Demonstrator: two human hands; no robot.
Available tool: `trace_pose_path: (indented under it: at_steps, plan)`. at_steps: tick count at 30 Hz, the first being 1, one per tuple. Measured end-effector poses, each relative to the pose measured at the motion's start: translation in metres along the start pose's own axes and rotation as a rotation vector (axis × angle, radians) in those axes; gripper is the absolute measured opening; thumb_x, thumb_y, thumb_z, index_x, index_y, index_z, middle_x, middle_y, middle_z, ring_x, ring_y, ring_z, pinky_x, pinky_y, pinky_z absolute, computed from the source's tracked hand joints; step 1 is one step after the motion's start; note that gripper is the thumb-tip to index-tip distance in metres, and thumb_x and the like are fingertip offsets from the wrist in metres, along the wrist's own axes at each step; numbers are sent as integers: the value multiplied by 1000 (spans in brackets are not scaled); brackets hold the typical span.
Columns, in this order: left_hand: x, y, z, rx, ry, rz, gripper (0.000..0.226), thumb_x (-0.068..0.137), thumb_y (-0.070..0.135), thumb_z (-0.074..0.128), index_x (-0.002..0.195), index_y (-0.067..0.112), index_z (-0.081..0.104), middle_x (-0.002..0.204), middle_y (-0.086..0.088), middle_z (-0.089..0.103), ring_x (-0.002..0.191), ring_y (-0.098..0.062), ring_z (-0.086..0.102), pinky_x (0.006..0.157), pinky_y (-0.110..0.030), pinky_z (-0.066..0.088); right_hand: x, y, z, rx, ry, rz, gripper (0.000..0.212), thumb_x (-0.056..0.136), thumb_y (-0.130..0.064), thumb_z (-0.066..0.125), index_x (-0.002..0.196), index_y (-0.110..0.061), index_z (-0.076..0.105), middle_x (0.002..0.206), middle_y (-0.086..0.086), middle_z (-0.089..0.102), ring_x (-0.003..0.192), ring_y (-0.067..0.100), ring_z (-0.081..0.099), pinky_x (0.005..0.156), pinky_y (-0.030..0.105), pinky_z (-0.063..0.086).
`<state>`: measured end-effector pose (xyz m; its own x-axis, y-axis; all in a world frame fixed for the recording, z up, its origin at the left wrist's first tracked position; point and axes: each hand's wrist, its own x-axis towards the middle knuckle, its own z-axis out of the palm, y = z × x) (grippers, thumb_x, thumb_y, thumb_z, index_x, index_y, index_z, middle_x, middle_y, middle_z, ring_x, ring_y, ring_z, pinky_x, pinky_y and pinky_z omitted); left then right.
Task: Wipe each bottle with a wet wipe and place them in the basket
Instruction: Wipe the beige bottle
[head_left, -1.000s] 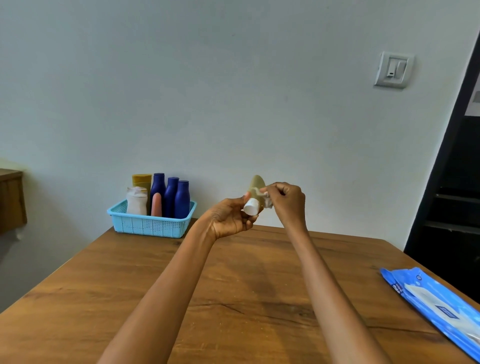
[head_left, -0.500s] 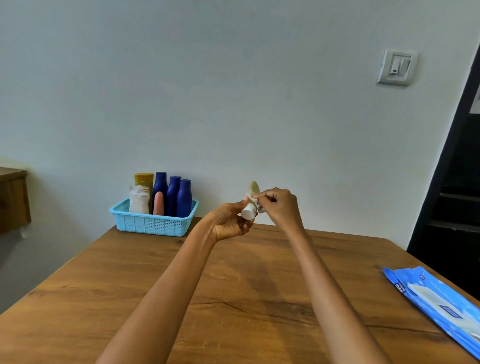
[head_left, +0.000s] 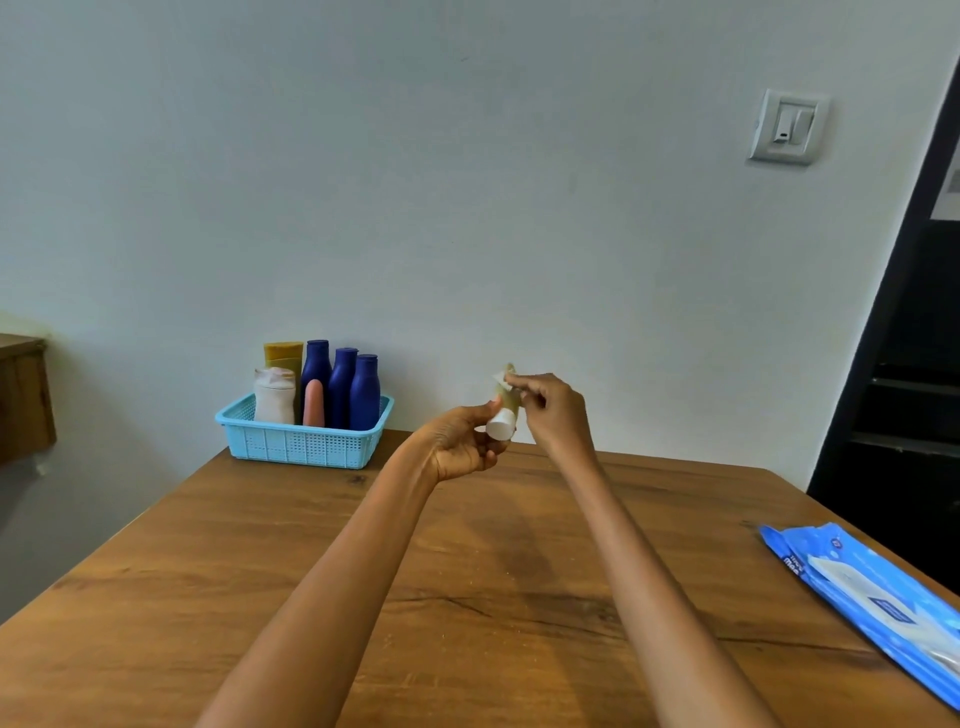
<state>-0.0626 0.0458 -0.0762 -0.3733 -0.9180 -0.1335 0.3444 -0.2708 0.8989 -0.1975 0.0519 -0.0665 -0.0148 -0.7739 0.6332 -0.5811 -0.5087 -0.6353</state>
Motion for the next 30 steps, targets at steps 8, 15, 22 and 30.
trace_pose_path:
  at_steps: [8, 15, 22, 30]
  plan:
    - [0, 3, -8, -90, 16, -5, 31, 93, 29, 53, 110, 2, 53, 88, -12, 58, 68, -16, 51, 63, -25, 39, 0, -6, -7, 85, 39, 73, 22, 88, -8, 53, 84, -8, 74, 77, 0, 70, 75, 27, 68, 70, 41, 56]
    - [-3, 1, 3, -48, -133, -38, 44, 84, 33, 58, 114, 0, 53, 95, -12, 63, 69, -15, 52, 63, -24, 40, 0, 10, -11, 268, 83, 238, 34, 98, -10, 45, 129, -15, 56, 130, 3, 58, 116, 15, 55, 89, 19, 41]
    - [-6, 8, -7, -105, 27, 25, 32, 92, 32, 54, 98, 1, 56, 85, -13, 56, 69, -16, 51, 62, -24, 40, -6, 3, 2, 288, -1, 212, 22, 88, -5, 58, 103, -10, 73, 101, 4, 72, 96, 17, 67, 91, 36, 53]
    - [-2, 2, 1, -64, 12, 0, 30, 91, 32, 56, 99, 3, 57, 88, -11, 58, 70, -15, 53, 63, -24, 39, -3, -2, -7, 293, 147, 187, 28, 93, -5, 47, 105, -15, 70, 102, -1, 69, 97, 18, 64, 78, 26, 53]
